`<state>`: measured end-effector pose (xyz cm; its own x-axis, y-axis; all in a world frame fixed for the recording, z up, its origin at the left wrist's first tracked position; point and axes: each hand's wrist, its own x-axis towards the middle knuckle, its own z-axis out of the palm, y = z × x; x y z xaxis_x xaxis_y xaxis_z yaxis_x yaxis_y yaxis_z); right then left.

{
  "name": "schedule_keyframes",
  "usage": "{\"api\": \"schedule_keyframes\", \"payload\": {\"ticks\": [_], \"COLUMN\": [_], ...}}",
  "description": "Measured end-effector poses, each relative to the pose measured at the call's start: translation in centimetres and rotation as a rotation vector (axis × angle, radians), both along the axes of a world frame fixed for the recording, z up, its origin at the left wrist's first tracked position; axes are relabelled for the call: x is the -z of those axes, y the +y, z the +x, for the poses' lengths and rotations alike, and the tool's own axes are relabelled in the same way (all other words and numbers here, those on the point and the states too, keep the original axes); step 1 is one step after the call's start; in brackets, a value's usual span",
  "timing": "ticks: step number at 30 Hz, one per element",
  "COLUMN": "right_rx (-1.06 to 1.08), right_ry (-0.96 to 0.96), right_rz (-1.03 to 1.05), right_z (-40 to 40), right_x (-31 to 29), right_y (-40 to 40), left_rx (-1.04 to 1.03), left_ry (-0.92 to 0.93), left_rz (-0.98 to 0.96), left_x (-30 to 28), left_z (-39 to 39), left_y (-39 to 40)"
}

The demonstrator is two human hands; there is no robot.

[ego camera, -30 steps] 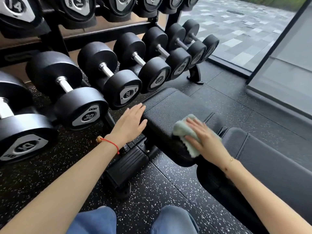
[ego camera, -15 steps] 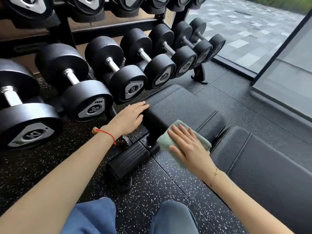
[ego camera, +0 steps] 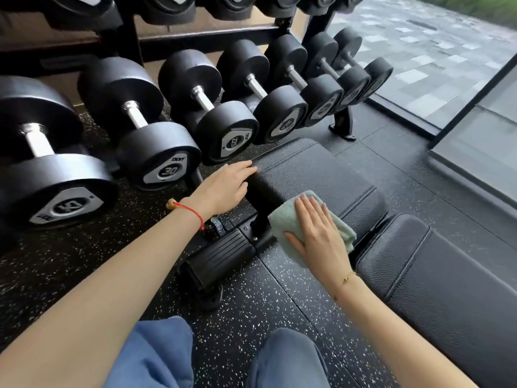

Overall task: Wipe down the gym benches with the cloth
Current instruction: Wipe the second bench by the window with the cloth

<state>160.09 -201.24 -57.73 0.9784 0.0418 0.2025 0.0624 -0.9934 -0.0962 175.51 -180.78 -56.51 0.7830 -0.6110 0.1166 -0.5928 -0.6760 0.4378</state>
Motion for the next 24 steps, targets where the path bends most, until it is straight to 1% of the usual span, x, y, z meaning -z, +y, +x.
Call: {"api": "schedule_keyframes", "payload": {"ticks": [4,6,8,10,12,14,16,20,22,24], "right_rx": [-0.014,-0.006,-0.021,-0.059,-0.046,-0.013,0.003,0.048,0.043,-0.014], "right_ry": [0.044,0.059,0.068,0.038,-0.005,-0.01,0.011,0.061,0.066,0.033], "right_rz": [0.025,0.014,0.033,0.06,0.056,0.06,0.032,0.041,0.057,0.089], "right_z": [7.4,9.5,8.7,5.1,0.7,-1.6,-0.2,6.3,6.4,3.8], "right_x": [-0.9,-1.1,-1.1,-0.8,-0.2,0.3,0.1,-1.0,-1.2,-1.0], "right_y": [4.0,5.2,4.7,3.0,0.7,-0.8,-0.5,2.6,2.8,1.6], "left_rx": [-0.027,-0.029,-0.026,-0.018,-0.007,-0.001,0.003,0.012,0.004,0.002], "left_ry": [-0.005,-0.002,0.007,0.008,0.003,-0.001,-0.016,-0.029,-0.034,-0.051], "left_rz": [0.001,0.004,0.004,0.012,0.007,-0.008,-0.013,-0.008,0.002,0.007], "left_x": [0.2,0.3,0.4,0.4,0.3,0.2,0.1,-0.2,-0.2,0.0], "left_z": [0.2,0.1,0.0,-0.1,-0.1,0.0,-0.1,-0.3,-0.6,-0.7], "left_y": [0.6,0.5,0.5,0.5,0.4,0.3,-0.1,-1.8,-2.7,-3.2]}}
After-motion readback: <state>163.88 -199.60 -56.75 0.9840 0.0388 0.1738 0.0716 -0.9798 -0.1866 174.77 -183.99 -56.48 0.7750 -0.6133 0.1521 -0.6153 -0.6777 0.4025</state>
